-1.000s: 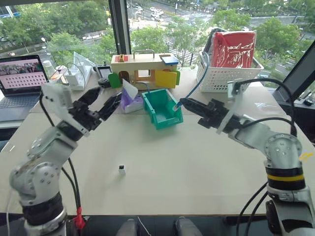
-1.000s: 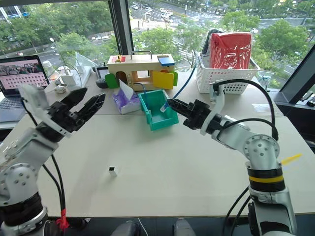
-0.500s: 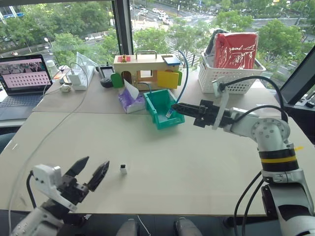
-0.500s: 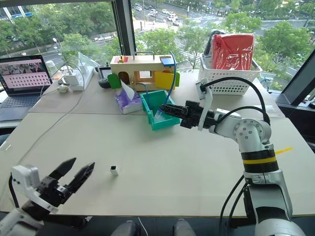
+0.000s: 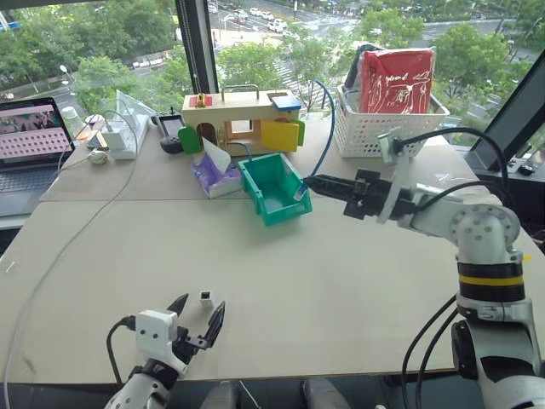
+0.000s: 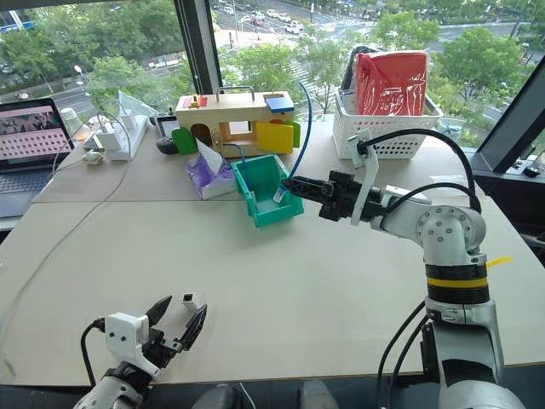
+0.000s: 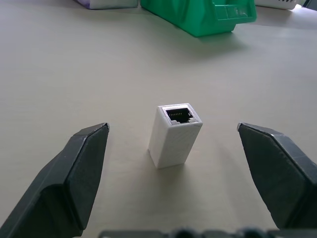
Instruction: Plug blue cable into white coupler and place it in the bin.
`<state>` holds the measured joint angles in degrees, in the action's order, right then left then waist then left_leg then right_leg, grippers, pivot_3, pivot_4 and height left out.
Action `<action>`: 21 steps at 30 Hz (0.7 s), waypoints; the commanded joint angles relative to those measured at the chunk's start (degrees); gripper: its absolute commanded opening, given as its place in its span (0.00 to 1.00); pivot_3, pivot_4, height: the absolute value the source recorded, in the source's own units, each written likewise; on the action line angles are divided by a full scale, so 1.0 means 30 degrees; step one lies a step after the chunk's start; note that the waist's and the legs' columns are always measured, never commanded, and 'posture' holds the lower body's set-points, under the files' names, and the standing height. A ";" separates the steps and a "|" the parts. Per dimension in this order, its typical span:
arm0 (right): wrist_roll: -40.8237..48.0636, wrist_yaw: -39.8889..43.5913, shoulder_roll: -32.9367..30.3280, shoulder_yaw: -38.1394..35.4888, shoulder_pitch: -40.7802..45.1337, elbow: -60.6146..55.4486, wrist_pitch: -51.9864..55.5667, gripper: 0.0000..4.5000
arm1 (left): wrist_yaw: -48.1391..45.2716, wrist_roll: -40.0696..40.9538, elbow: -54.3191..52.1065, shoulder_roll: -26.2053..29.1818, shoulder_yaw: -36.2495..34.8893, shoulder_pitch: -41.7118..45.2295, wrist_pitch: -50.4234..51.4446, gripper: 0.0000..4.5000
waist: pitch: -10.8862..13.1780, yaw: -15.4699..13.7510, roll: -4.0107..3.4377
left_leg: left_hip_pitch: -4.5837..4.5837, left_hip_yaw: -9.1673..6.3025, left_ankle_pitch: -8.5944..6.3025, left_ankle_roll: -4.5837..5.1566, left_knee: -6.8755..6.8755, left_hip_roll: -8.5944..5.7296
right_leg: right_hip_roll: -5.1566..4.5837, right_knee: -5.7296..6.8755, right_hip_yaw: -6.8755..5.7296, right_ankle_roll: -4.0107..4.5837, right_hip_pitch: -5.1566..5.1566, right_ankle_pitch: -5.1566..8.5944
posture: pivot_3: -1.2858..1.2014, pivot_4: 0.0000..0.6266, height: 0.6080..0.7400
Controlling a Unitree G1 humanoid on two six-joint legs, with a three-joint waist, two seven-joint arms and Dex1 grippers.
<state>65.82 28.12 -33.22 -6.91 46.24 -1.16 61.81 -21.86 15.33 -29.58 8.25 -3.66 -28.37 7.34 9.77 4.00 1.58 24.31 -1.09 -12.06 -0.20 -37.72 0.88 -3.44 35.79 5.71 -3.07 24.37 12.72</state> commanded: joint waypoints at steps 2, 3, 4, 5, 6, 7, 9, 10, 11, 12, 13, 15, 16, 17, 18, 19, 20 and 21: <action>0.0422 -0.0535 -0.0154 -0.1219 -0.0041 -0.1250 0.0507 0.00 | 0.0326 -0.0324 0.0856 -0.0043 0.0501 0.0908 -0.0376 1.00 | 0.0000 -0.0007 0.0000 | -0.0001 -0.0001 0.0000 0.0000 -0.0003 -0.0001 | 0.0001 0.0005 -0.0002 0.0000 -0.0005 0.0000 | 0.52 0.24 0.94; 0.0411 -0.0598 -0.0162 -0.1284 -0.0033 -0.1306 0.0579 0.00 | 0.0382 -0.0326 0.1005 -0.0052 0.0563 0.1020 -0.0350 1.00 | 0.0000 -0.0019 0.0001 | -0.0005 -0.0001 0.0000 -0.0001 -0.0007 -0.0003 | 0.0000 0.0010 -0.0003 -0.0001 -0.0011 0.0000 | 0.52 0.24 0.94; 0.0442 -0.0674 -0.0169 -0.1382 -0.0015 -0.1356 0.0673 0.00 | 0.0399 -0.0345 0.1171 -0.0072 0.0670 0.1110 -0.0366 1.00 | 0.0000 -0.0035 0.0001 | -0.0008 -0.0002 0.0001 -0.0001 -0.0015 -0.0004 | 0.0000 0.0022 -0.0003 -0.0001 -0.0016 0.0000 | 0.52 0.24 0.94; 0.0461 -0.0732 -0.0160 -0.1466 -0.0002 -0.1397 0.0757 0.00 | 0.0417 -0.0353 0.1286 -0.0076 0.0751 0.1169 -0.0391 1.00 | 0.0000 -0.0049 0.0001 | -0.0011 -0.0009 0.0002 -0.0002 -0.0025 -0.0004 | 0.0001 0.0033 -0.0008 0.0000 -0.0023 -0.0001 | 0.52 0.24 0.94; 0.0498 -0.0804 -0.0208 -0.1582 0.0038 -0.1440 0.0858 0.00 | 0.0578 -0.0503 0.1730 -0.0169 0.0815 0.1371 -0.0488 0.94 | -0.0001 -0.0060 0.0001 | -0.0023 -0.0013 0.0004 -0.0004 -0.0030 -0.0003 | 0.0002 0.0039 -0.0010 0.0000 -0.0030 -0.0001 | 0.52 0.24 0.94; 0.0507 -0.0868 -0.0239 -0.1677 0.0060 -0.1489 0.0948 0.00 | 0.0621 -0.0529 0.2165 -0.0254 0.0855 0.1582 -0.0611 0.88 | -0.0004 -0.0064 -0.0004 | -0.0030 -0.0016 0.0007 -0.0009 -0.0033 -0.0003 | 0.0004 0.0044 -0.0012 0.0000 -0.0037 -0.0001 | 0.52 0.24 0.94; 0.0469 -0.0951 -0.0248 -0.1800 0.0074 -0.1566 0.1093 0.00 | 0.0696 -0.0586 0.2704 -0.0329 0.0890 0.1830 -0.0867 0.75 | -0.0014 -0.0086 -0.0021 | -0.0050 -0.0013 0.0014 -0.0014 -0.0034 -0.0004 | 0.0004 0.0046 -0.0010 0.0001 -0.0051 -0.0001 | 0.52 0.24 0.94; 0.0491 -0.0994 -0.0244 -0.1861 0.0065 -0.1605 0.1156 0.00 | 0.0672 -0.0530 0.2737 -0.0335 0.0894 0.1811 -0.0944 0.67 | -0.0014 -0.0103 -0.0021 | -0.0068 -0.0014 0.0018 -0.0013 -0.0034 -0.0003 | 0.0007 0.0049 -0.0011 0.0001 -0.0068 -0.0001 | 0.52 0.24 0.94; 0.0520 -0.1032 -0.0240 -0.1913 0.0052 -0.1638 0.1203 0.00 | 0.0631 -0.0497 0.2778 -0.0301 0.0865 0.1785 -0.1026 0.63 | -0.0015 -0.0132 -0.0022 | -0.0076 -0.0014 0.0025 -0.0005 -0.0035 -0.0003 | 0.0009 0.0056 -0.0011 0.0002 -0.0074 0.0000 | 0.52 0.24 0.94; 0.0531 -0.1090 -0.0226 -0.1961 0.0029 -0.1673 0.1218 0.00 | 0.0588 -0.0433 0.2931 -0.0178 0.0615 0.1807 -0.1141 0.51 | -0.0016 -0.0139 -0.0023 | -0.0081 -0.0016 0.0034 0.0004 -0.0035 -0.0004 | 0.0011 0.0067 -0.0011 0.0002 -0.0075 0.0000 | 0.52 0.24 0.94; 0.0552 -0.1140 -0.0213 -0.2017 -0.0005 -0.1716 0.1242 0.00 | 0.0569 -0.0268 0.3098 -0.0068 0.0292 0.1860 -0.1177 0.44 | -0.0018 -0.0145 -0.0024 | -0.0084 -0.0016 0.0040 0.0010 -0.0035 -0.0002 | 0.0013 0.0069 -0.0011 -0.0001 -0.0075 0.0002 | 0.52 0.24 0.94; 0.0574 -0.1256 -0.0140 -0.2111 -0.0101 -0.1816 0.1279 0.00 | 0.0175 -0.0059 0.3481 0.0459 -0.0265 0.2082 -0.1408 0.27 | -0.0020 -0.0146 -0.0027 | -0.0091 -0.0015 0.0043 0.0011 -0.0035 0.0000 | 0.0014 0.0080 -0.0011 -0.0002 -0.0075 0.0003 | 0.52 0.24 0.94; 0.0585 -0.1300 -0.0101 -0.2136 -0.0163 -0.1883 0.1281 0.00 | -0.0148 0.0043 0.3698 0.0854 -0.0533 0.2279 -0.1540 0.21 | -0.0020 -0.0146 -0.0027 | -0.0097 -0.0016 0.0044 0.0012 -0.0035 0.0001 | 0.0017 0.0088 -0.0011 -0.0001 -0.0074 0.0003 | 0.52 0.24 0.94; 0.0611 -0.1381 -0.0027 -0.2186 -0.0232 -0.1957 0.1252 0.00 | -0.0648 0.0335 0.4099 0.1418 -0.0984 0.2748 -0.1713 0.14 | -0.0020 -0.0141 -0.0028 | -0.0102 -0.0020 0.0045 0.0012 -0.0035 0.0009 | 0.0027 0.0097 -0.0011 0.0003 -0.0073 0.0006 | 0.52 0.24 0.94; 0.0634 -0.1459 0.0032 -0.2239 -0.0291 -0.2024 0.1223 0.00 | -0.1166 0.0712 0.4538 0.1966 -0.1407 0.3282 -0.1843 0.14 | -0.0020 -0.0139 -0.0027 | -0.0107 -0.0023 0.0045 0.0013 -0.0035 0.0014 | 0.0037 0.0101 -0.0012 0.0006 -0.0072 0.0007 | 0.52 0.24 0.94; 0.0643 -0.1549 0.0097 -0.2302 -0.0358 -0.2111 0.1193 0.00 | -0.1798 0.1134 0.5109 0.2584 -0.1815 0.3976 -0.1969 0.14 | -0.0020 -0.0145 -0.0028 | -0.0108 -0.0033 0.0046 0.0014 -0.0035 0.0022 | 0.0051 0.0108 -0.0017 0.0011 -0.0070 0.0010 | 0.52 0.24 0.94; 0.0665 -0.1686 0.0179 -0.2399 -0.0456 -0.2236 0.1153 0.00 | -0.2712 0.1493 0.5894 0.3414 -0.2096 0.4899 -0.2061 0.14 | -0.0020 -0.0138 -0.0028 | -0.0115 -0.0038 0.0048 0.0017 -0.0034 0.0031 | 0.0059 0.0118 -0.0021 0.0015 -0.0069 0.0011 | 0.52 0.24 0.94; 0.0695 -0.1827 0.0255 -0.2487 -0.0555 -0.2367 0.1120 0.00 | -0.3573 0.1740 0.6648 0.4152 -0.2248 0.5761 -0.2202 0.14 | -0.0020 -0.0138 -0.0028 | -0.0121 -0.0046 0.0052 0.0022 -0.0034 0.0037 | 0.0068 0.0137 -0.0032 0.0022 -0.0066 0.0016 | 0.52 0.24 0.94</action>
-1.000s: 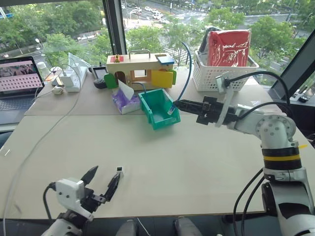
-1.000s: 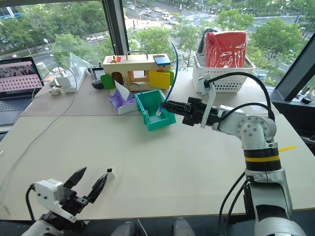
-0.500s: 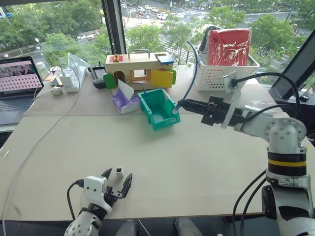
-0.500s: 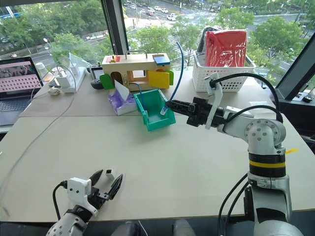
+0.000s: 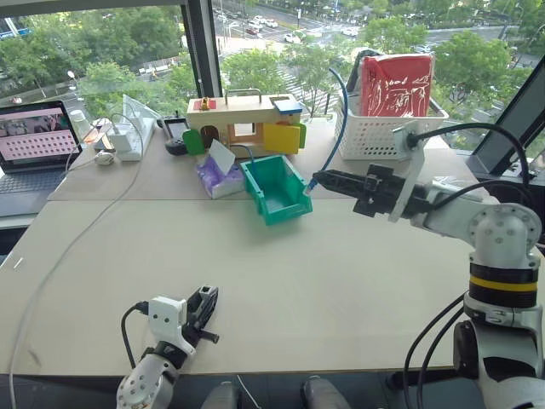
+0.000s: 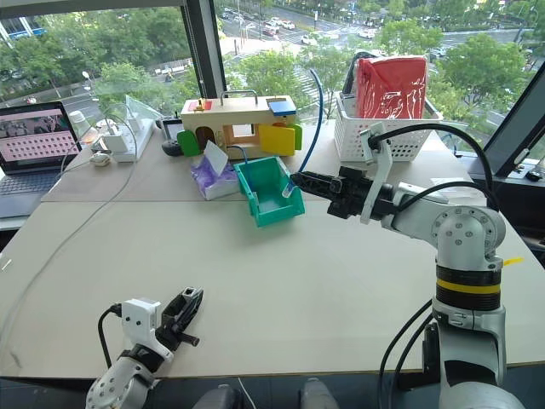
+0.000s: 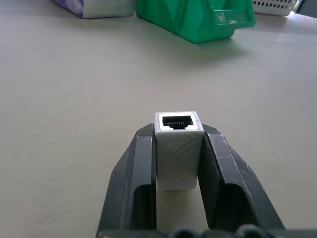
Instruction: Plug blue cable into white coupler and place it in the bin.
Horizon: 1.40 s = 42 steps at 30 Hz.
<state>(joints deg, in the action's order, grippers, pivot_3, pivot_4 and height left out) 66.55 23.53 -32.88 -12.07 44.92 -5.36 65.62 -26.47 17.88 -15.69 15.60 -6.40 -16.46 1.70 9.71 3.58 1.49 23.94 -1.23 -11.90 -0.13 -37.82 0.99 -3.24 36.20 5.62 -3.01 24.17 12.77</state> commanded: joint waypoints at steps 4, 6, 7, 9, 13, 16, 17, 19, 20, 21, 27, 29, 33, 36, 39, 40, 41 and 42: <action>0.0749 -0.1087 0.0344 -0.1321 -0.0790 -0.1849 -0.0267 0.00 | -0.6312 0.1683 0.4833 0.4073 -0.0524 0.5732 -0.0216 0.14 | 0.0001 -0.0018 0.0000 | 0.0004 -0.0010 0.0025 0.0004 -0.0001 0.0005 | 0.0010 0.0008 -0.0012 -0.0027 0.0009 0.0014 | 0.52 0.24 0.94; 0.0831 -0.1738 0.0402 -0.1720 -0.1358 -0.2573 -0.0403 0.00 | -0.8294 0.1373 0.6272 0.4609 0.0631 0.8167 -0.0151 0.14 | 0.0000 -0.0130 0.0000 | 0.0027 -0.0012 0.0027 0.0000 -0.0004 -0.0010 | -0.0007 -0.0013 -0.0016 0.0016 0.0002 -0.0017 | 0.52 0.24 0.94; 0.0817 -0.2127 0.0421 -0.1899 -0.1687 -0.2968 -0.0502 0.00 | -0.9016 0.1182 0.6898 0.4624 0.1217 0.9317 -0.0091 0.14 | 0.0000 -0.0212 0.0001 | 0.0042 -0.0012 0.0027 0.0000 -0.0004 -0.0026 | -0.0021 -0.0018 -0.0015 0.0027 0.0002 -0.0028 | 0.52 0.24 0.94; 0.0630 -0.3001 0.0517 -0.2123 -0.2429 -0.3828 -0.0702 0.00 | -0.9845 0.0659 0.7852 0.4359 0.2428 1.1280 0.0264 0.14 | -0.0002 -0.0369 0.0006 | 0.0079 -0.0023 0.0027 0.0000 -0.0005 -0.0043 | -0.0038 -0.0034 -0.0029 0.0011 0.0014 -0.0032 | 0.52 0.24 0.94; 0.1310 -0.5719 0.1493 -0.2847 -0.4679 -0.6248 -0.1065 0.00 | -0.8083 -0.0340 0.7552 0.2369 0.4719 1.4631 0.3672 0.14 | -0.0001 -0.0469 0.0013 | 0.0125 -0.0041 0.0019 0.0003 -0.0002 -0.0055 | -0.0056 -0.0054 -0.0041 -0.0003 0.0033 -0.0036 | 0.52 0.24 0.94; 0.1909 -0.8521 0.2849 -0.3236 -0.6739 -0.8243 -0.1729 0.00 | -0.7833 -0.0886 0.6217 0.1204 0.6520 1.6167 0.5961 0.14 | 0.0001 -0.0484 0.0018 | 0.0155 -0.0080 0.0019 0.0004 -0.0004 -0.0062 | -0.0059 -0.0058 -0.0063 -0.0009 0.0034 -0.0037 | 0.52 0.24 0.94; 0.1972 -0.9668 0.3512 -0.3353 -0.7555 -0.9005 -0.2166 0.00 | -0.8327 -0.1409 0.5987 0.1381 0.7431 1.6467 0.6452 0.14 | 0.0001 -0.0434 0.0018 | 0.0158 -0.0082 0.0019 0.0004 -0.0004 -0.0061 | -0.0058 -0.0052 -0.0064 -0.0009 0.0036 -0.0037 | 0.52 0.24 0.94; 0.2169 -1.1320 0.4475 -0.3398 -0.9083 -1.0427 -0.2943 0.00 | -0.9185 -0.2648 0.5966 0.2031 0.8984 1.7094 0.6804 0.14 | -0.0001 -0.0255 0.0015 | 0.0140 -0.0081 0.0019 0.0004 0.0003 -0.0057 | -0.0046 -0.0038 -0.0051 -0.0008 0.0038 -0.0036 | 0.52 0.24 0.94; 0.2260 -1.2155 0.5047 -0.3335 -0.9793 -1.1127 -0.3411 0.00 | -0.9275 -0.2939 0.6024 0.2197 0.9340 1.7423 0.7211 0.14 | -0.0003 -0.0156 0.0009 | 0.0120 -0.0077 0.0019 0.0004 0.0009 -0.0054 | -0.0034 -0.0020 -0.0040 -0.0005 0.0037 -0.0033 | 0.52 0.24 0.94; 0.2333 -1.2842 0.5598 -0.3177 -1.0450 -1.1751 -0.3867 0.00 | -0.9413 -0.2935 0.6051 0.2244 0.9514 1.7684 0.7620 0.14 | -0.0003 -0.0092 0.0007 | 0.0098 -0.0070 0.0019 0.0004 0.0015 -0.0048 | -0.0022 -0.0007 -0.0026 -0.0001 0.0039 -0.0032 | 0.52 0.24 0.94; -0.0254 -1.5602 0.8609 -0.0928 -1.4259 -1.3850 -0.6117 0.00 | -1.0819 -0.3319 0.5661 0.2340 1.1290 1.8428 1.0377 0.14 | -0.0003 0.0057 0.0006 | 0.0080 -0.0090 0.0042 -0.0009 0.0005 -0.0036 | -0.0002 0.0003 -0.0029 -0.0113 0.0029 0.0036 | 0.52 0.24 0.94; -0.0842 -1.5813 0.9134 -0.0345 -1.4854 -1.3884 -0.6706 0.00 | -1.0800 -0.4285 0.5746 0.2629 1.2231 1.8508 1.0580 0.14 | -0.0005 0.0055 0.0003 | 0.0070 -0.0085 0.0044 -0.0011 0.0002 -0.0039 | -0.0007 -0.0003 -0.0026 -0.0115 0.0018 0.0038 | 0.52 0.24 0.94; -0.0249 -1.5797 1.0013 0.0150 -1.5486 -1.3347 -0.7629 0.00 | -1.0112 -0.4609 0.5671 0.2016 1.2685 1.8381 1.1971 0.14 | -0.0021 -0.0022 -0.0012 | 0.0065 -0.0086 0.0043 -0.0011 0.0002 -0.0035 | -0.0007 -0.0009 -0.0025 -0.0115 0.0008 0.0040 | 0.52 0.24 0.94; 0.0012 -1.5598 0.9607 0.0714 -1.5902 -1.2842 -0.7232 0.00 | -0.9514 -0.4693 0.5745 0.1480 1.2500 1.8410 1.3086 0.14 | -0.0060 -0.0250 -0.0011 | 0.0060 -0.0092 0.0043 -0.0010 0.0001 -0.0041 | -0.0016 -0.0021 -0.0034 -0.0124 -0.0015 0.0045 | 0.52 0.24 0.94; 0.0272 -1.5501 0.8934 0.1652 -1.5752 -1.2561 -0.6656 0.00 | -0.9167 -0.4594 0.5655 0.1281 1.2338 1.8294 1.4178 0.14 | -0.0072 -0.0346 -0.0013 | 0.0062 -0.0081 0.0043 -0.0010 -0.0006 -0.0051 | -0.0028 -0.0034 -0.0028 -0.0125 -0.0019 0.0044 | 0.52 0.24 0.94; 0.0366 -1.5524 0.8790 0.1901 -1.5777 -1.2474 -0.6586 0.00 | -0.9045 -0.4567 0.5481 0.1226 1.2327 1.8194 1.4450 0.14 | -0.0086 -0.0350 -0.0007 | 0.0060 -0.0078 0.0043 -0.0010 -0.0006 -0.0051 | -0.0028 -0.0034 -0.0028 -0.0125 -0.0019 0.0044 | 0.52 0.24 0.94; 0.0431 -1.5637 0.8678 0.2077 -1.5891 -1.2414 -0.6539 0.00 | -0.8863 -0.4565 0.5300 0.1171 1.2288 1.8048 1.4655 0.14 | -0.0092 -0.0352 -0.0007 | 0.0055 -0.0081 0.0043 -0.0010 -0.0006 -0.0047 | -0.0026 -0.0033 -0.0028 -0.0125 -0.0020 0.0045 | 0.52 0.24 0.94; 0.0491 -1.5734 0.8589 0.2182 -1.5974 -1.2376 -0.6543 0.00 | -0.8733 -0.4564 0.5179 0.1136 1.2264 1.7955 1.4793 0.14 | -0.0097 -0.0355 -0.0013 | 0.0050 -0.0083 0.0043 -0.0010 -0.0006 -0.0045 | -0.0023 -0.0031 -0.0029 -0.0124 -0.0025 0.0045 | 0.52 0.24 0.94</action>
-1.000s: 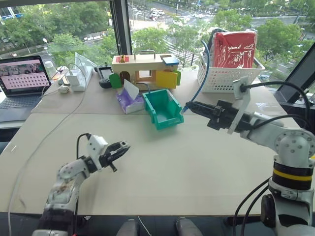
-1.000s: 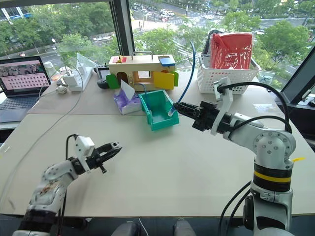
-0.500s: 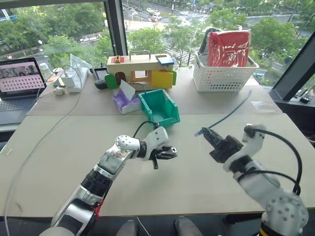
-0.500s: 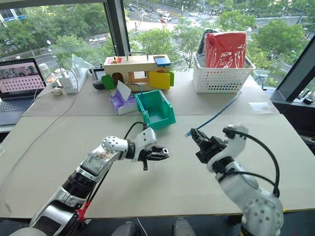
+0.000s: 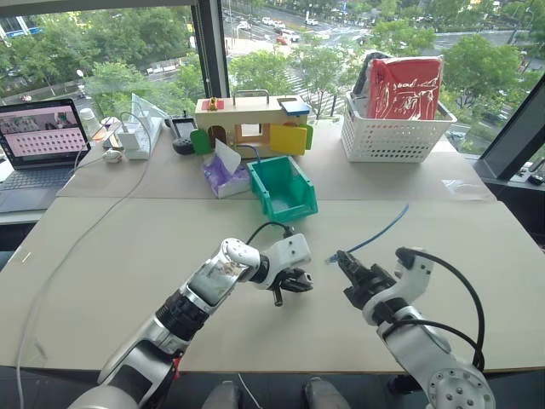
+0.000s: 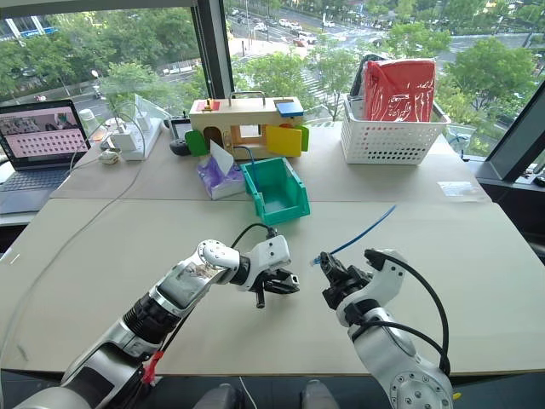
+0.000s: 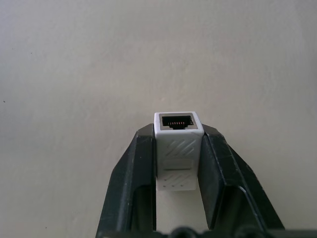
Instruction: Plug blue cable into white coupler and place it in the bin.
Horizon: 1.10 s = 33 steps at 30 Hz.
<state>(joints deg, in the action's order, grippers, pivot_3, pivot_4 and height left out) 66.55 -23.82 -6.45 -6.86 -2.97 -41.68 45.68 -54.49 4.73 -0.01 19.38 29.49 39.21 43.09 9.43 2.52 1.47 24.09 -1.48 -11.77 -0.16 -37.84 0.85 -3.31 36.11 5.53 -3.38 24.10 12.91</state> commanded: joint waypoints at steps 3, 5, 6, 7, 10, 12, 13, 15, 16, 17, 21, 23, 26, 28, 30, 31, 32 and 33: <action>0.0886 -0.0160 -0.0490 0.0766 -0.0172 -0.0351 0.0091 0.00 | 0.1034 -0.0323 -0.0639 0.0037 0.0236 -0.0811 0.1332 0.14 | -0.0011 -0.0018 -0.0004 | 0.0000 -0.0003 0.0000 0.0000 0.0001 -0.0001 | -0.0001 0.0000 -0.0001 -0.0001 -0.0003 0.0001 | 0.52 0.24 0.94; 0.1097 -0.0195 -0.0640 0.0955 -0.0250 -0.0311 0.0087 0.00 | 0.1414 -0.0262 -0.0979 -0.0032 0.0098 -0.1010 0.1593 0.14 | -0.0013 -0.0010 -0.0002 | -0.0001 -0.0001 0.0000 0.0000 0.0001 -0.0001 | -0.0001 -0.0003 0.0001 -0.0002 -0.0003 0.0001 | 0.52 0.24 0.94; 0.1162 -0.0199 -0.0711 0.1018 -0.0276 -0.0250 0.0087 0.00 | 0.1550 -0.0174 -0.1124 -0.0088 0.0038 -0.1135 0.1753 0.14 | -0.0013 -0.0009 -0.0002 | -0.0002 -0.0002 0.0000 0.0000 0.0001 0.0000 | -0.0001 -0.0001 0.0002 -0.0002 -0.0003 0.0002 | 0.52 0.24 0.94; 0.1192 -0.0195 -0.0795 0.1081 -0.0290 -0.0176 0.0084 0.00 | 0.1642 -0.0056 -0.1280 -0.0119 -0.0022 -0.1272 0.1952 0.14 | -0.0013 -0.0009 -0.0002 | -0.0002 -0.0004 0.0000 0.0000 0.0001 0.0004 | 0.0003 0.0003 0.0000 -0.0001 -0.0001 0.0002 | 0.52 0.24 0.94; 0.1241 0.0002 -0.0925 0.1166 -0.0240 0.0200 -0.0061 0.00 | 0.1777 0.0074 -0.1621 -0.0056 -0.0041 -0.1474 0.2179 0.14 | -0.0014 -0.0010 -0.0001 | -0.0006 -0.0004 0.0000 0.0000 0.0001 0.0004 | 0.0004 0.0003 0.0000 -0.0002 -0.0003 0.0002 | 0.52 0.24 0.94; 0.1247 0.0091 -0.0971 0.1213 -0.0186 0.0371 -0.0137 0.00 | 0.1856 0.0104 -0.1751 -0.0032 -0.0048 -0.1520 0.2284 0.14 | -0.0014 -0.0007 -0.0001 | -0.0006 -0.0003 0.0000 0.0000 0.0001 0.0004 | 0.0004 0.0004 0.0000 -0.0002 0.0000 0.0002 | 0.52 0.24 0.94; 0.1149 0.0185 -0.1009 0.1214 -0.0109 0.0543 -0.0175 0.00 | 0.1912 0.0123 -0.1831 -0.0023 -0.0059 -0.1559 0.2361 0.14 | -0.0015 0.0001 -0.0002 | -0.0005 -0.0002 0.0000 0.0000 0.0000 0.0004 | 0.0005 0.0004 0.0000 -0.0002 0.0001 0.0002 | 0.52 0.24 0.94; 0.0943 0.0403 -0.1080 0.1200 0.0036 0.0846 -0.0252 0.00 | 0.2045 0.0170 -0.1965 -0.0021 -0.0094 -0.1626 0.2528 0.14 | -0.0015 0.0006 -0.0001 | -0.0006 -0.0004 0.0000 0.0000 0.0001 0.0006 | 0.0008 0.0005 0.0000 -0.0001 0.0000 0.0002 | 0.52 0.24 0.94; 0.0754 0.0580 -0.1048 0.1180 0.0126 0.1140 -0.0357 0.00 | 0.2142 0.0202 -0.2033 -0.0031 -0.0144 -0.1673 0.2619 0.14 | -0.0015 0.0013 -0.0001 | -0.0006 -0.0004 0.0000 0.0000 0.0001 0.0006 | 0.0008 0.0005 0.0000 -0.0001 0.0001 0.0002 | 0.52 0.24 0.94; 0.0607 0.0763 -0.1025 0.1185 0.0196 0.1395 -0.0439 0.00 | 0.2241 0.0246 -0.2089 -0.0039 -0.0190 -0.1708 0.2699 0.14 | -0.0015 0.0016 -0.0001 | -0.0006 -0.0003 0.0000 0.0000 0.0001 0.0007 | 0.0008 0.0005 0.0000 -0.0001 0.0001 0.0002 | 0.52 0.24 0.94; 0.0348 0.1190 -0.0903 0.1274 0.0363 0.1935 -0.0629 0.00 | 0.2520 0.0426 -0.2275 -0.0025 -0.0296 -0.1816 0.2883 0.14 | -0.0015 0.0024 -0.0001 | -0.0006 -0.0003 0.0000 0.0000 0.0001 0.0007 | 0.0010 0.0006 -0.0001 -0.0001 0.0001 0.0002 | 0.52 0.24 0.94; 0.0222 0.1412 -0.0879 0.1303 0.0409 0.2167 -0.0693 0.00 | 0.2591 0.0507 -0.2318 -0.0006 -0.0309 -0.1831 0.2877 0.14 | -0.0015 0.0036 -0.0001 | -0.0007 -0.0004 0.0000 0.0000 0.0001 0.0008 | 0.0011 0.0007 -0.0001 -0.0001 0.0002 0.0002 | 0.52 0.24 0.94; 0.0099 0.1680 -0.0869 0.1343 0.0395 0.2447 -0.0786 0.00 | 0.2669 0.0634 -0.2440 0.0015 -0.0300 -0.1867 0.2958 0.14 | -0.0016 0.0043 -0.0001 | -0.0008 -0.0002 0.0000 0.0000 0.0001 0.0010 | 0.0012 0.0008 0.0000 -0.0001 0.0003 0.0002 | 0.52 0.24 0.94; 0.0063 0.1752 -0.0838 0.1360 0.0363 0.2481 -0.0794 0.00 | 0.2743 0.0708 -0.2497 0.0036 -0.0273 -0.1866 0.2991 0.14 | -0.0016 0.0044 -0.0002 | -0.0008 -0.0003 0.0000 0.0000 0.0001 0.0011 | 0.0013 0.0008 0.0001 -0.0001 0.0003 0.0002 | 0.52 0.24 0.94; 0.0065 0.1810 -0.0788 0.1365 0.0420 0.2601 -0.0754 0.00 | 0.2823 0.0773 -0.2442 0.0001 -0.0284 -0.1835 0.3028 0.14 | -0.0016 0.0045 -0.0002 | -0.0007 -0.0003 0.0000 0.0000 0.0001 0.0010 | 0.0013 0.0008 0.0001 -0.0001 0.0003 0.0002 | 0.52 0.24 0.94; 0.0078 0.1853 -0.0755 0.1368 0.0417 0.2661 -0.0729 0.00 | 0.2850 0.0804 -0.2456 -0.0007 -0.0282 -0.1842 0.3056 0.14 | -0.0016 0.0046 -0.0002 | -0.0008 -0.0002 0.0000 0.0000 0.0001 0.0010 | 0.0013 0.0008 0.0001 -0.0001 0.0003 0.0002 | 0.52 0.24 0.94; 0.0084 0.1894 -0.0733 0.1367 0.0380 0.2675 -0.0712 0.00 | 0.2885 0.0831 -0.2502 -0.0007 -0.0269 -0.1866 0.3089 0.14 | -0.0016 0.0047 -0.0002 | -0.0008 -0.0002 0.0000 0.0000 0.0001 0.0011 | 0.0013 0.0009 0.0001 -0.0001 0.0003 0.0002 | 0.52 0.24 0.94; 0.0070 0.1966 -0.0727 0.1344 0.0314 0.2741 -0.0699 0.00 | 0.2899 0.0878 -0.2563 -0.0012 -0.0244 -0.1889 0.3154 0.14 | -0.0016 0.0048 -0.0003 | -0.0009 -0.0002 0.0000 0.0000 0.0001 0.0011 | 0.0013 0.0009 0.0002 -0.0001 0.0003 0.0002 | 0.52 0.24 0.94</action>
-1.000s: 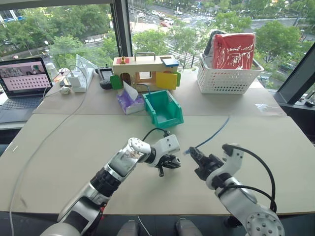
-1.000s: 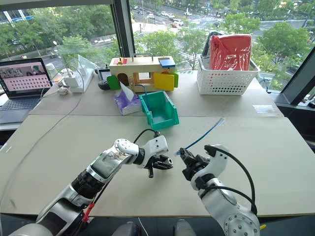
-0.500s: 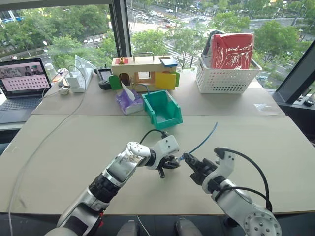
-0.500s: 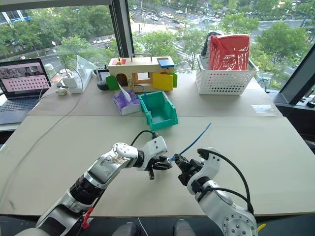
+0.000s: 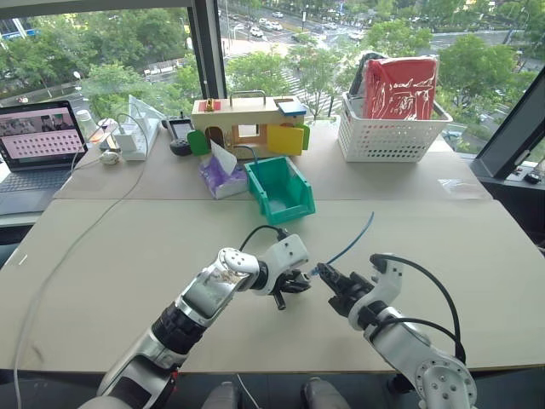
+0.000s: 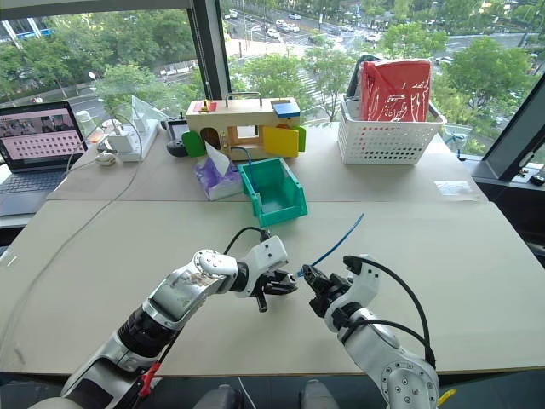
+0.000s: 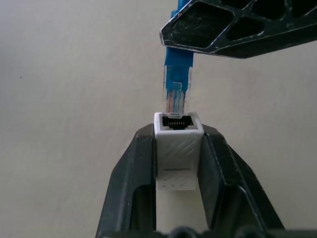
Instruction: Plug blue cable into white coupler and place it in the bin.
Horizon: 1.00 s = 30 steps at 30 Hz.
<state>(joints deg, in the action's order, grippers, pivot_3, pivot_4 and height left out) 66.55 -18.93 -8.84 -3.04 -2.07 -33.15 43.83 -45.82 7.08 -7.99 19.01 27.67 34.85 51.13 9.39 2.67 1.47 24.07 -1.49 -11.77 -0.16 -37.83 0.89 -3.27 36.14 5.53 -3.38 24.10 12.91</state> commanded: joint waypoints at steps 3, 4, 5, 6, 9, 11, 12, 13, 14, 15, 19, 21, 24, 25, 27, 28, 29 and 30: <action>0.0427 0.0572 0.0301 0.0027 -0.0067 0.0242 -0.0028 0.00 | 0.0014 0.0241 0.0182 0.0015 0.0361 -0.0396 0.0673 0.14 | -0.0003 0.0006 0.0001 | -0.0001 0.0000 0.0000 0.0000 0.0000 0.0000 | 0.0000 0.0000 -0.0001 0.0000 -0.0001 0.0000 | 0.52 0.24 0.94; 0.0595 0.0608 0.0420 0.0044 -0.0021 0.0224 -0.0025 0.00 | 0.0038 0.0286 0.0185 -0.0024 0.0324 -0.0419 0.0754 0.14 | -0.0004 0.0006 0.0001 | -0.0003 0.0000 0.0000 0.0000 0.0000 0.0000 | 0.0000 0.0000 -0.0001 0.0000 -0.0002 0.0000 | 0.52 0.24 0.94; 0.0762 0.0663 0.0524 0.0046 0.0019 0.0145 -0.0039 0.00 | 0.0064 0.0334 0.0154 -0.0053 0.0283 -0.0469 0.0840 0.14 | -0.0004 0.0007 0.0001 | -0.0003 0.0000 0.0000 0.0000 0.0000 0.0000 | 0.0000 0.0000 -0.0001 0.0000 -0.0002 0.0000 | 0.52 0.24 0.94; 0.0847 0.0673 0.0636 -0.0028 0.0040 0.0046 -0.0137 0.00 | 0.0086 0.0387 0.0138 -0.0069 0.0221 -0.0529 0.0900 0.14 | -0.0005 0.0010 -0.0001 | -0.0005 -0.0001 -0.0001 0.0000 0.0000 0.0002 | 0.0001 0.0001 -0.0001 0.0000 -0.0003 0.0000 | 0.52 0.24 0.94; 0.1133 0.0680 0.0810 -0.0235 -0.0020 -0.0152 -0.0336 0.00 | 0.0153 0.0510 0.0130 -0.0073 0.0124 -0.0621 0.0977 0.14 | -0.0005 -0.0001 -0.0001 | -0.0004 -0.0001 0.0000 0.0000 0.0001 0.0005 | 0.0002 0.0001 -0.0001 0.0001 -0.0002 0.0001 | 0.52 0.24 0.94; 0.1290 0.0444 0.0740 -0.0257 -0.0079 -0.0202 -0.0167 0.00 | 0.0211 0.0575 0.0134 -0.0069 0.0115 -0.0614 0.0998 0.14 | -0.0005 -0.0005 -0.0001 | -0.0002 -0.0001 0.0000 0.0000 0.0001 0.0002 | 0.0000 0.0000 -0.0001 0.0000 -0.0002 0.0001 | 0.52 0.24 0.94; 0.1427 0.0346 0.0775 -0.0270 -0.0148 -0.0229 -0.0146 0.00 | 0.0249 0.0616 0.0113 -0.0077 0.0118 -0.0627 0.1033 0.14 | -0.0005 -0.0013 -0.0001 | -0.0001 0.0000 -0.0001 0.0000 0.0001 0.0002 | 0.0000 -0.0001 -0.0001 0.0000 -0.0003 0.0001 | 0.52 0.24 0.94; 0.1518 0.0291 0.0804 -0.0277 -0.0193 -0.0245 -0.0147 0.00 | 0.0281 0.0653 0.0094 -0.0078 0.0125 -0.0636 0.1059 0.14 | -0.0006 -0.0016 -0.0001 | -0.0002 -0.0001 -0.0001 0.0000 0.0000 0.0002 | 0.0000 0.0000 -0.0001 0.0000 -0.0002 0.0001 | 0.52 0.24 0.94; 0.1598 0.0265 0.0799 -0.0272 -0.0219 -0.0257 -0.0136 0.00 | 0.0306 0.0697 0.0086 -0.0082 0.0122 -0.0645 0.1078 0.14 | -0.0006 -0.0011 -0.0002 | -0.0003 -0.0001 0.0000 0.0000 0.0000 0.0002 | 0.0000 0.0000 -0.0001 0.0001 -0.0003 0.0001 | 0.52 0.24 0.94; 0.1700 0.0250 0.0767 -0.0265 -0.0234 -0.0273 -0.0119 0.00 | 0.0327 0.0740 0.0092 -0.0081 0.0122 -0.0645 0.1087 0.14 | -0.0006 -0.0011 -0.0002 | -0.0003 -0.0001 -0.0001 0.0000 0.0001 0.0002 | 0.0000 0.0000 -0.0001 0.0000 -0.0003 0.0001 | 0.52 0.24 0.94; 0.2138 0.0136 0.0632 -0.0236 -0.0386 -0.0377 -0.0031 0.00 | 0.0373 0.0833 0.0168 -0.0042 0.0124 -0.0629 0.1023 0.14 | -0.0006 -0.0021 -0.0002 | -0.0003 -0.0001 -0.0001 0.0000 0.0000 0.0001 | 0.0000 -0.0001 -0.0001 0.0000 -0.0005 0.0001 | 0.52 0.24 0.94; 0.2105 0.0072 0.0571 -0.0232 -0.0503 -0.0340 -0.0061 0.00 | 0.0363 0.0858 0.0163 0.0005 0.0110 -0.0653 0.0994 0.14 | -0.0007 -0.0027 -0.0001 | -0.0002 0.0000 0.0000 0.0000 0.0001 0.0000 | -0.0001 -0.0002 -0.0001 0.0000 -0.0005 0.0001 | 0.52 0.24 0.94; 0.1638 0.0094 0.0302 -0.0128 -0.0549 -0.0133 0.0054 0.00 | 0.0386 0.0862 0.0156 0.0012 0.0115 -0.0660 0.0977 0.14 | -0.0011 -0.0021 -0.0002 | -0.0005 0.0000 0.0000 0.0000 0.0001 0.0000 | -0.0001 -0.0002 -0.0001 0.0000 -0.0007 0.0001 | 0.52 0.24 0.94; 0.1533 0.0107 0.0250 -0.0092 -0.0533 -0.0053 0.0054 0.00 | 0.0392 0.0861 0.0153 0.0010 0.0119 -0.0661 0.0971 0.14 | -0.0011 -0.0021 -0.0001 | -0.0005 0.0000 0.0000 0.0000 0.0000 0.0000 | -0.0001 -0.0002 -0.0001 0.0000 -0.0008 0.0001 | 0.52 0.24 0.94; 0.1485 0.0039 0.0221 -0.0076 -0.0519 0.0057 -0.0006 0.00 | 0.0397 0.0870 0.0149 0.0014 0.0123 -0.0665 0.0967 0.14 | -0.0015 -0.0023 -0.0005 | -0.0005 0.0000 0.0000 0.0000 0.0000 0.0000 | -0.0001 -0.0002 -0.0001 0.0001 -0.0007 0.0002 | 0.52 0.24 0.94; 0.1499 0.0010 0.0219 -0.0085 -0.0522 0.0085 -0.0026 0.00 | 0.0407 0.0873 0.0148 0.0016 0.0125 -0.0664 0.0966 0.14 | -0.0015 -0.0023 -0.0004 | -0.0005 -0.0001 0.0000 0.0000 0.0001 0.0000 | 0.0000 -0.0002 -0.0001 0.0001 -0.0008 0.0002 | 0.52 0.24 0.94; 0.1520 -0.0006 0.0212 -0.0096 -0.0529 0.0099 -0.0027 0.00 | 0.0424 0.0875 0.0134 0.0022 0.0122 -0.0675 0.0968 0.14 | -0.0016 -0.0025 -0.0004 | -0.0005 0.0000 0.0000 0.0000 0.0000 -0.0001 | -0.0001 -0.0002 0.0000 0.0001 -0.0008 0.0002 | 0.52 0.24 0.94; 0.1539 -0.0017 0.0199 -0.0107 -0.0519 0.0115 -0.0015 0.00 | 0.0445 0.0879 0.0128 0.0017 0.0117 -0.0681 0.0973 0.14 | -0.0016 -0.0023 -0.0003 | -0.0005 0.0000 0.0000 0.0000 0.0001 -0.0001 | -0.0001 -0.0003 -0.0001 0.0001 -0.0009 0.0002 | 0.52 0.24 0.94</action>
<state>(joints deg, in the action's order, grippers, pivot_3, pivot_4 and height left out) 70.90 -18.91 -7.95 -3.79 -3.38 -32.16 43.51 -44.49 9.52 -8.30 18.68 26.70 34.15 52.75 9.34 2.60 1.46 24.05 -1.49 -11.77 -0.16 -37.83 0.89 -3.27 36.12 5.53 -3.38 24.08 12.92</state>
